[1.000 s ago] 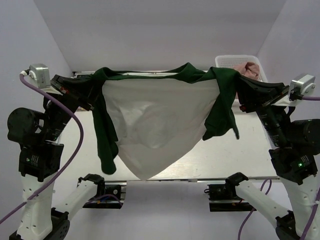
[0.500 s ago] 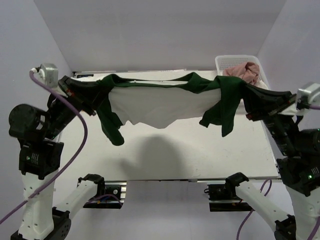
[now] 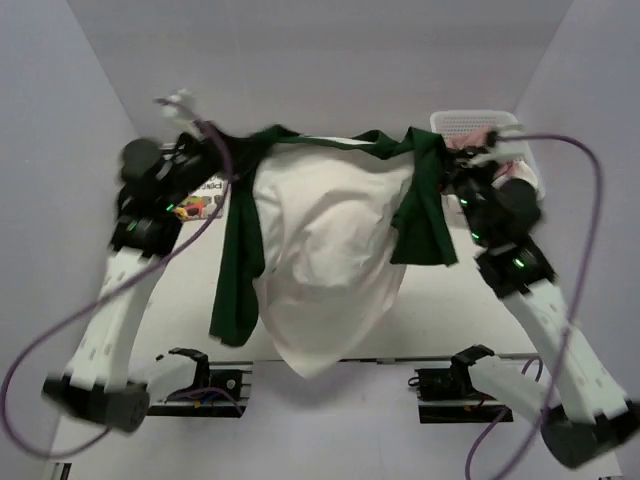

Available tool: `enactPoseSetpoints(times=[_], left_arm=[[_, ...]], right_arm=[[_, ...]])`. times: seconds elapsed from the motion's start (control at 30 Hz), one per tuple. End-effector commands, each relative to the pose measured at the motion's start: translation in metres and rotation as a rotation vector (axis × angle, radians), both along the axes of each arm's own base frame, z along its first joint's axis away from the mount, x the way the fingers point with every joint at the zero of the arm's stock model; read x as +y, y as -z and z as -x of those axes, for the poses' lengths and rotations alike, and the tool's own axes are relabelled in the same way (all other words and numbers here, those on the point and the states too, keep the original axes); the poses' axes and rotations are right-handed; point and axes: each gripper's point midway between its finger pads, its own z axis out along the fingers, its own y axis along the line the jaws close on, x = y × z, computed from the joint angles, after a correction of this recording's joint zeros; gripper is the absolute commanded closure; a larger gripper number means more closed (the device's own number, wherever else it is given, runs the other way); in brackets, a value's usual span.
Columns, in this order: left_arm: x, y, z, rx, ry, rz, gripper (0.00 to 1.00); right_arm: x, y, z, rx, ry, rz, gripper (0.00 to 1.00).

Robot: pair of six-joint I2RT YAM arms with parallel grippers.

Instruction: Fold and stack the t-shirts

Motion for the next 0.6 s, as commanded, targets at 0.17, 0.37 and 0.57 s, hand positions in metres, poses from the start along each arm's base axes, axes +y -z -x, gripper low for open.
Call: enactPoseSetpoints(times=[0.17,0.37,0.57], left_arm=[[0.006,0.268,-0.147,0.705,-0.191,-0.188,0.00],[0.012,0.310,-0.164,0.816,-0.223,-0.286,0.00],[0.016,0.353,-0.101,0.919,-0.206,-0.315,0.00]], right_arm=[[-0.040,0.247,-0.093,0.593,0.396,0.116,0.90],[-0.050,0.290,-0.106,0.803,0.457,0.211,0.10],[0.015,0.289,-0.106,0.732,0.073,0.189,0.10]])
